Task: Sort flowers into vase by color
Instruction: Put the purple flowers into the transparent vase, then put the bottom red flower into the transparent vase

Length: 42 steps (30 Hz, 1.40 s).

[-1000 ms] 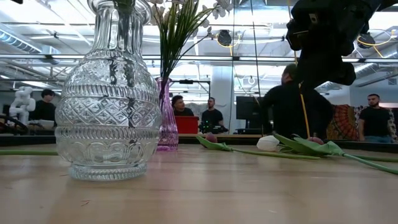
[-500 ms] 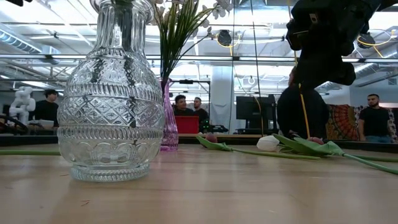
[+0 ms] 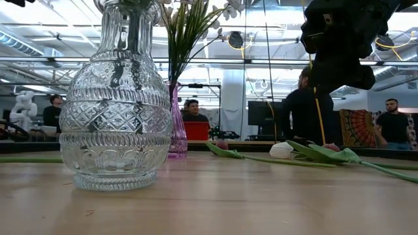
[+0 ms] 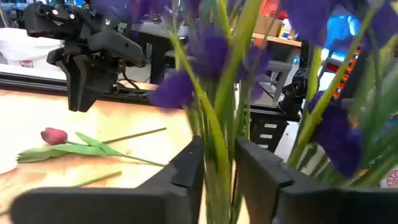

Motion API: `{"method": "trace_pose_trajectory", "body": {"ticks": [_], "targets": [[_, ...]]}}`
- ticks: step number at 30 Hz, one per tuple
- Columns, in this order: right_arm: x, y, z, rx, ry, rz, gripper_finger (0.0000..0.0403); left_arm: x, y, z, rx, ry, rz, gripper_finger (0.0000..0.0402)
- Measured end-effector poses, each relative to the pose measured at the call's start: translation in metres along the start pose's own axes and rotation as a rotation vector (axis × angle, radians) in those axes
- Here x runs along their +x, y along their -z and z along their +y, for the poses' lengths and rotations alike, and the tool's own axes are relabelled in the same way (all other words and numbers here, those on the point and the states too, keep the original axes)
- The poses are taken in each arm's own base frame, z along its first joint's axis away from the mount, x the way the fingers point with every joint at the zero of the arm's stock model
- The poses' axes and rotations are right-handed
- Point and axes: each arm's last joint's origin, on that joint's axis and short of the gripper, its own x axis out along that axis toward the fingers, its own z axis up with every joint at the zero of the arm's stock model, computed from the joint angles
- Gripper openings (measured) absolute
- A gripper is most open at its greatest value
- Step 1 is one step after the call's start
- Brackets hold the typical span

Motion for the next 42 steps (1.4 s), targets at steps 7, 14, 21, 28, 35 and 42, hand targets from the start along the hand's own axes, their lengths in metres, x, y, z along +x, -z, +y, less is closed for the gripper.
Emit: {"method": "trace_pose_trajectory", "body": {"ticks": [7, 14, 21, 28, 35, 42], "targets": [[0.0, 0.0, 0.0, 0.002, 0.0, 0.0, 0.0136, -0.003, 0.0, 0.001, 0.019, -0.003, 0.036, 0.0163], [0.0, 0.0, 0.0, 0.002, 0.001, -0.002, 0.0136, -0.024, -0.015, 0.005, 0.051, -0.027, 0.141, 0.0169], [0.0, -0.004, 0.004, 0.009, -0.015, -0.08, 0.0136, -0.055, -0.034, 0.013, 0.065, -0.047, 0.211, 0.0169], [-0.001, -0.009, 0.007, 0.079, -0.034, -0.156, 0.0136, -0.091, -0.036, 0.028, -0.129, -0.221, 0.349, 0.0169], [-0.001, -0.008, 0.006, 0.181, -0.031, -0.159, 0.0093, -0.12, -0.021, 0.046, -0.346, -0.513, 0.495, 0.0169], [0.012, -0.005, 0.008, 0.237, 0.029, -0.12, 0.0009, -0.141, -0.007, 0.06, -0.433, -0.775, 0.63, 0.0169]]}}
